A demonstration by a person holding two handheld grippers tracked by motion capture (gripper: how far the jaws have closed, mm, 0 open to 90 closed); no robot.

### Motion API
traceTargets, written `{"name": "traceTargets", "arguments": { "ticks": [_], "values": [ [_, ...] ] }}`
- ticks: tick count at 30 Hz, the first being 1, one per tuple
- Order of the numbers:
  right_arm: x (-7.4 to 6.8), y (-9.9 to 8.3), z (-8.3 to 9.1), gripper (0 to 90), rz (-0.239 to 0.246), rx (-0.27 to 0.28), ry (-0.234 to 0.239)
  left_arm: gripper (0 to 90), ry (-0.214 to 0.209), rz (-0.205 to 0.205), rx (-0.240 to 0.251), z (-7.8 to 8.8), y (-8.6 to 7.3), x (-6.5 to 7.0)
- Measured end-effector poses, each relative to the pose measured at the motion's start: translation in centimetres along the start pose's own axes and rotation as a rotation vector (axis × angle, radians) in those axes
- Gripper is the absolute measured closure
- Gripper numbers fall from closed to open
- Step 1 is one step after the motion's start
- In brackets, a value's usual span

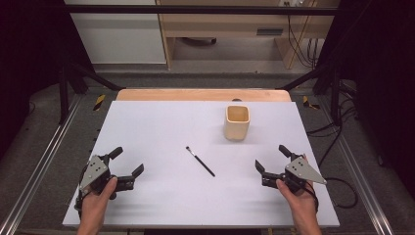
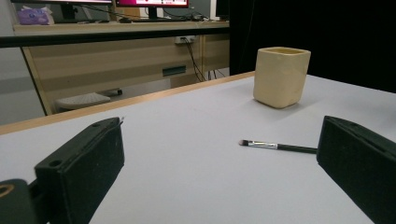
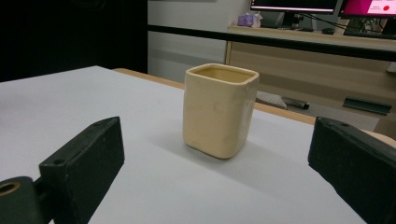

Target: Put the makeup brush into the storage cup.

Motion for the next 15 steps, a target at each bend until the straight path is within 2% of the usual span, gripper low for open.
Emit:
{"name": "traceTargets", "arguments": {
  "ticks": [7, 11, 15],
  "values": [
    [0.0, 0.1, 0.1, 4.6, 0.011, -0.012, 0.001, 0.7, -0.016, 0.0, -0.006, -0.1, -0.1, 0.4],
    [0.1, 0.3, 0.3, 4.5, -0.005, -0.009, -0.005, 0.8, -0.03, -0.009, -0.013, -0.3, -0.2, 0.9],
    [-0.1, 0.4, 0.3, 4.2, 0.0, -0.013, -0.004, 0.8, -0.036, -0.012, -0.018, -0.4, -0.3, 1.0]
  ]
}}
Point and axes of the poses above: each handheld gripper's, and its own axes: z roughly backward along the jaws, y roughly out of its top, x roughly to its right, the point moved 8 cm from there along -z, roughly forward along the jaws, and after that the axes turned 1 degree about y, right-handed, at the moved point
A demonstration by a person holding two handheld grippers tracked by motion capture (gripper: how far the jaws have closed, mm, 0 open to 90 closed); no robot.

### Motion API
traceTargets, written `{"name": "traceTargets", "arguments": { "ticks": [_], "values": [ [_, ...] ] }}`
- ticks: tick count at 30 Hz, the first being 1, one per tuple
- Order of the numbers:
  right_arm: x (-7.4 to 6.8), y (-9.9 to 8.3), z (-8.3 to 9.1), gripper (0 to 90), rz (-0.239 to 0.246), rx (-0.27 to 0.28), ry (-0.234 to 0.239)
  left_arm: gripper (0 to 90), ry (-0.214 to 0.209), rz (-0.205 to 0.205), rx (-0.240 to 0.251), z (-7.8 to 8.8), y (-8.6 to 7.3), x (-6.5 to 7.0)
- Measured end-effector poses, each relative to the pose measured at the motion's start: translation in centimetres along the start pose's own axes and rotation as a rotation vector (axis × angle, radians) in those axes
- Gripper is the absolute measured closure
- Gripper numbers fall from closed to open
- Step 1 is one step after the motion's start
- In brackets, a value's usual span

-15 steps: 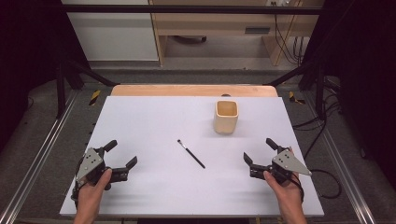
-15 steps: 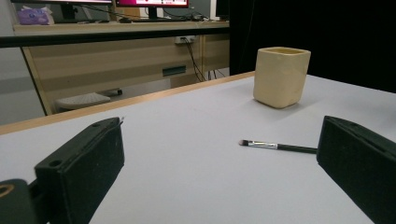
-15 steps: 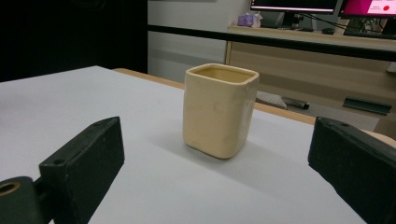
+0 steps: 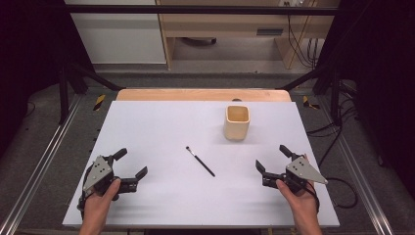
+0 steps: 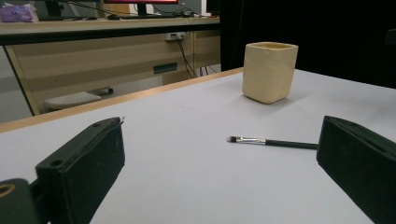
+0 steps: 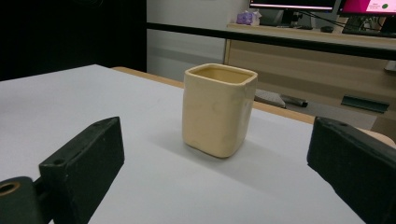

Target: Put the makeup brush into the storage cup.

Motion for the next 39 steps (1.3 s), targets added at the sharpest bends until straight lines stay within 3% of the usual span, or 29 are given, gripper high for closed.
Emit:
{"name": "traceTargets", "arguments": {
  "ticks": [3, 7, 12, 17, 18, 20, 22, 25, 32, 33, 37, 39],
  "values": [
    [-0.6, 0.2, 0.0, 4.6, -0.009, -0.034, 0.024, 0.8, -0.004, 0.006, 0.002, -0.1, 0.0, 0.1],
    [-0.8, 0.6, 0.4, 4.9, -0.021, -0.025, 0.038, 0.8, -0.005, 0.006, 0.001, 0.0, 0.0, 0.1],
    [-1.7, 0.5, 0.4, 5.7, -0.019, -0.059, 0.073, 0.9, -0.007, 0.01, 0.009, 0.1, 0.2, 0.4],
    [-3.2, 0.4, 0.0, 4.7, 0.03, -0.097, 0.108, 0.9, -0.009, -0.003, -0.002, 0.1, 0.0, 0.6],
    [-3.9, 0.3, -0.5, 5.0, 0.057, -0.131, 0.107, 0.8, -0.009, -0.003, -0.003, 0.1, 0.0, 0.6],
    [-4.3, 0.3, -0.7, 5.5, 0.064, -0.148, 0.111, 0.9, -0.009, -0.006, -0.008, 0.1, -0.1, 0.6],
    [-5.5, -0.3, -1.4, 7.1, 0.092, -0.251, 0.145, 0.9, -0.009, -0.012, -0.014, 0.0, -0.2, 0.6],
    [-6.2, -0.6, -1.9, 7.7, 0.108, -0.29, 0.179, 0.9, -0.011, -0.026, -0.022, -0.1, -0.2, 0.8],
    [-8.3, -0.9, -3.4, 8.6, 0.094, -0.441, 0.25, 0.7, -0.017, -0.039, -0.04, -0.3, -0.5, 1.0],
    [-8.8, -0.7, -3.8, 8.5, 0.116, -0.474, 0.266, 0.7, -0.019, -0.042, -0.039, -0.3, -0.5, 1.0],
    [-9.7, -0.2, -4.5, 8.8, 0.102, -0.537, 0.302, 0.7, -0.023, -0.044, -0.045, -0.6, -0.6, 1.1],
    [-10.3, 0.0, -5.1, 9.0, 0.124, -0.579, 0.312, 0.7, -0.022, -0.053, -0.053, -0.6, -0.7, 1.0]
  ]
}}
Point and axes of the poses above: each handheld gripper's, and its own axes: z roughly backward along the jaws, y roughly out of its top, x roughly to its right, the point moved 8 cm from there along -z, roughly forward along the jaws, and after that the axes turned 1 degree about y, right-handed, at the moved point
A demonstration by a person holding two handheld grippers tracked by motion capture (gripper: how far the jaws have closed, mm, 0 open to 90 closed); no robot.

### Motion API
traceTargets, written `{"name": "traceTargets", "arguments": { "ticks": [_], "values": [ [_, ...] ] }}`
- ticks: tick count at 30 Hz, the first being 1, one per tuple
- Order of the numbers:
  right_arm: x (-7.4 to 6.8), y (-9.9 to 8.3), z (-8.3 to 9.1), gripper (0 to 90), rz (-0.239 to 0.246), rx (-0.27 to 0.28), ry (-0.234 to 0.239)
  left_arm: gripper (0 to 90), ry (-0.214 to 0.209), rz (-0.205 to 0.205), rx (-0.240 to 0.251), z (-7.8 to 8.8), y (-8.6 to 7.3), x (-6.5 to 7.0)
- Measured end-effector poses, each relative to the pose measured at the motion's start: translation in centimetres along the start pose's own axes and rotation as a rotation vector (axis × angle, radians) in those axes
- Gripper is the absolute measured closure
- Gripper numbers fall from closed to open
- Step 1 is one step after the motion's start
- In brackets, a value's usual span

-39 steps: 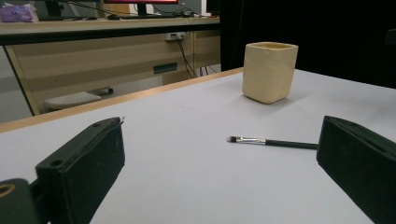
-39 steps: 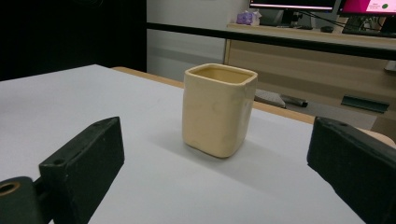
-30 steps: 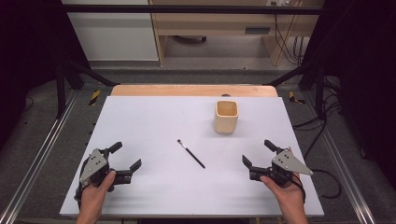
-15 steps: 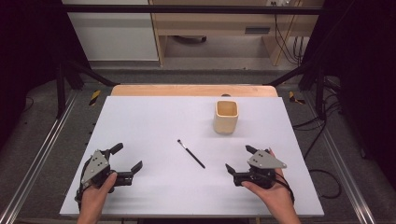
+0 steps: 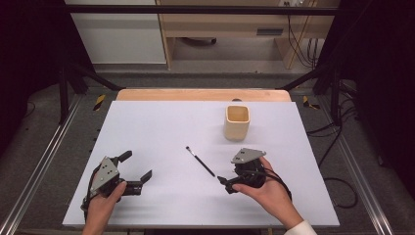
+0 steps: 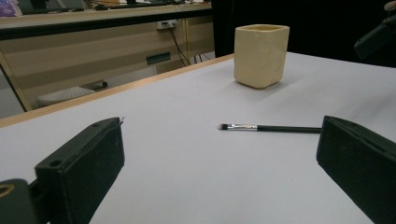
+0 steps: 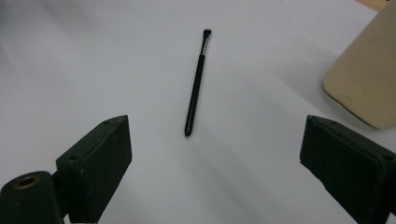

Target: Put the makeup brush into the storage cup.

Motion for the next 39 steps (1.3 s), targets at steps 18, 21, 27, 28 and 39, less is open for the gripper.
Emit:
{"name": "traceTargets", "arguments": {
  "ticks": [18, 21, 27, 28, 39],
  "values": [
    [-1.0, 2.1, -3.7, 8.0, 0.047, -0.23, 0.035, 0.6, -0.022, -0.004, -0.001, -0.2, 0.0, 0.5],
    [-0.7, 2.4, -4.1, 7.5, 0.049, -0.233, 0.031, 0.6, -0.019, 0.002, 0.006, -0.2, 0.1, 0.4],
    [-0.3, 3.1, -4.7, 7.4, 0.034, -0.227, 0.034, 0.5, -0.022, 0.002, 0.008, -0.3, 0.2, 0.4],
    [-0.3, 3.1, -4.8, 7.4, 0.031, -0.225, 0.032, 0.5, -0.022, 0.002, 0.008, -0.3, 0.2, 0.4],
    [0.1, 4.5, -6.0, 9.0, 0.032, -0.236, 0.016, 0.5, -0.018, 0.005, 0.011, -0.1, 0.2, 0.3]
  ]
}}
Point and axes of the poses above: each handheld gripper's, and its own axes: z roughly backward along the jaws, y roughly out of its top, x roughly to its right, the point moved 8 cm from there along -z, roughly forward along the jaws, and after that the axes turned 1 degree about y, right-handed, at the moved point
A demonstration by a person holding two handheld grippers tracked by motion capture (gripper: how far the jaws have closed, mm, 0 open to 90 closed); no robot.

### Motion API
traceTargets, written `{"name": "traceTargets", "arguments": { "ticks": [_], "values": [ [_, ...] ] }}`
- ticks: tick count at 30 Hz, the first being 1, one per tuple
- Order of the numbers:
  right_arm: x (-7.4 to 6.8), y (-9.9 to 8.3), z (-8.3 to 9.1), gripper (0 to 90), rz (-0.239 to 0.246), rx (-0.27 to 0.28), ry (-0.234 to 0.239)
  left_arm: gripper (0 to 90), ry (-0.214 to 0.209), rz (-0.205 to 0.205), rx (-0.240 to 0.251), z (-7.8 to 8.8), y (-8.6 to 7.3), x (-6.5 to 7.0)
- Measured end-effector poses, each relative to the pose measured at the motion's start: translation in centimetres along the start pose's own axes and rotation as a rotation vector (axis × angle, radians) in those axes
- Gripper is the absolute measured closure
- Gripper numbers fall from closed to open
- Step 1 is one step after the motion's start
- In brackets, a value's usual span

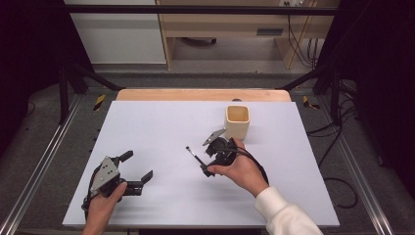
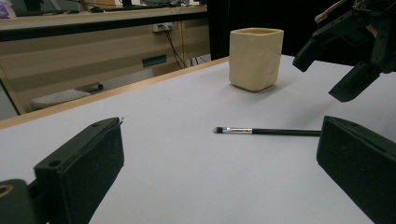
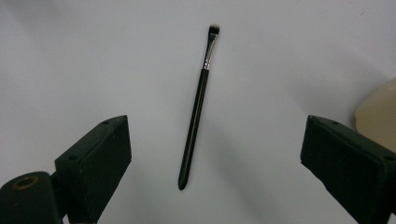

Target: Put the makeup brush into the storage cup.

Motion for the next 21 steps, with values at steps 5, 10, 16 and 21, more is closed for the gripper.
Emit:
{"name": "traceTargets", "arguments": {
  "ticks": [5, 10, 16, 21],
  "values": [
    [-0.2, 0.4, -0.6, 8.4, -0.002, -0.013, 0.001, 0.6, 0.0, 0.002, 0.0, 0.0, 0.0, 0.0],
    [-0.2, 0.4, -1.2, 8.4, -0.001, -0.022, 0.001, 0.6, -0.001, 0.001, -0.001, 0.0, 0.0, 0.0],
    [-0.1, 0.6, -2.1, 8.2, -0.01, -0.028, 0.006, 0.6, -0.002, 0.0, -0.002, 0.0, 0.0, 0.0],
    [-0.4, 0.8, -2.7, 7.5, -0.014, -0.03, 0.006, 0.7, -0.001, 0.0, -0.002, 0.0, 0.0, 0.0]
  ]
}}
Point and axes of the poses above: each handheld gripper's, and its own axes: z roughly backward along the jaws, y roughly out of its top, x roughly to its right, the point moved 8 cm from there along -z, roughly forward along the jaws, and after that the axes turned 1 degree about y, right-handed, at the moved point
